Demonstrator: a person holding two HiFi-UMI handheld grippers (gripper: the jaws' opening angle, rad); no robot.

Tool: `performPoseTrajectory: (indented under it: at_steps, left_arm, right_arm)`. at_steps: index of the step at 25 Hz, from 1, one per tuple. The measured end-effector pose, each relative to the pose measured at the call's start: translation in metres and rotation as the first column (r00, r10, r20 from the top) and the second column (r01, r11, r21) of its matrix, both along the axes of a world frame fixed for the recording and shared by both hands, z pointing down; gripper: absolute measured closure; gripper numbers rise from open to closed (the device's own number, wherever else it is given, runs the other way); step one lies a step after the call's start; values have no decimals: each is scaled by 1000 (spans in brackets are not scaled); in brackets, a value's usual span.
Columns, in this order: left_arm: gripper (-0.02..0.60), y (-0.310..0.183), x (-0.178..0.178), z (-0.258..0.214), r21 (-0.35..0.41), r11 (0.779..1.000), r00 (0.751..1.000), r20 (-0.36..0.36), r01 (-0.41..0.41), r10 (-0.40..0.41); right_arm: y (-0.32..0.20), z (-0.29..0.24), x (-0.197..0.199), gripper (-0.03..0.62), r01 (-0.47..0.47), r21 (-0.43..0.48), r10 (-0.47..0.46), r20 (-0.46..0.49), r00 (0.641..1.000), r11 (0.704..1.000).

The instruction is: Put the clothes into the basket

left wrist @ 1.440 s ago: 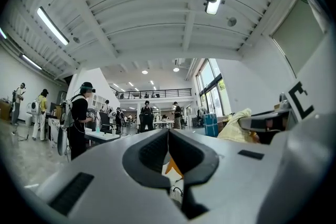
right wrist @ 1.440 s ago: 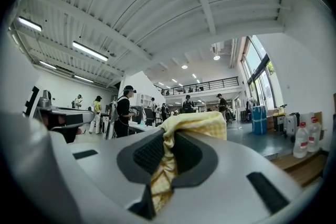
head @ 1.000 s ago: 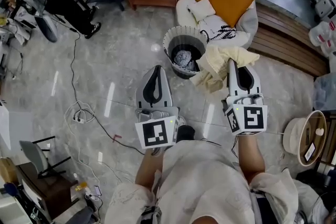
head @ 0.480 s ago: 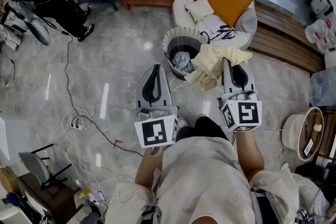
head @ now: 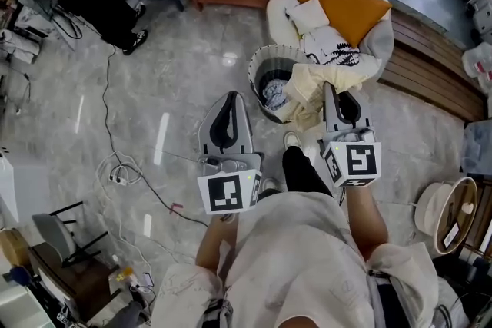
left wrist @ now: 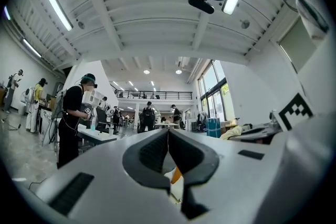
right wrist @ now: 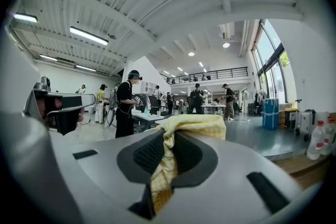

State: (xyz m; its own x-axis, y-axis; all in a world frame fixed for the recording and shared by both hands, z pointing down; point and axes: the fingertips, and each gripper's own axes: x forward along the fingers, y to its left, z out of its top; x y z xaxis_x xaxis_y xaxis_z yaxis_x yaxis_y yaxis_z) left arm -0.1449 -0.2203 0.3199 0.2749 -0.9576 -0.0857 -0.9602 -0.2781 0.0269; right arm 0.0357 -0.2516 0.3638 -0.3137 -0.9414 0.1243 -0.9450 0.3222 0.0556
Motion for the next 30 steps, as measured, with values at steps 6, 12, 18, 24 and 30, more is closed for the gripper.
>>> performPoseTrajectory:
  at_steps: [6, 12, 18, 24, 30]
  left_arm:
    - [577, -47, 19, 2, 22, 1000, 1000, 6, -1, 1]
    - [577, -90, 35, 16, 1, 1000, 1000, 20, 18, -18]
    - [577, -115, 44, 29, -38, 998, 998, 44, 51, -49]
    - [577, -128, 48, 41, -66, 994, 995, 48, 88, -85]
    - [577, -138, 47, 50, -95, 987, 991, 53, 126, -122]
  right_arm:
    - [-55, 13, 7, 576, 54, -11, -54, -7, 999, 999]
    - [-105, 37, 14, 576, 89, -52, -90, -14, 996, 995]
    - [-141, 87, 19, 576, 117, -153, -123, -27, 992, 981]
    - [-164, 154, 15, 574, 144, -274, -164, -52, 985, 951]
    - [-180, 238, 7, 574, 154, -430, -209, -82, 975, 890]
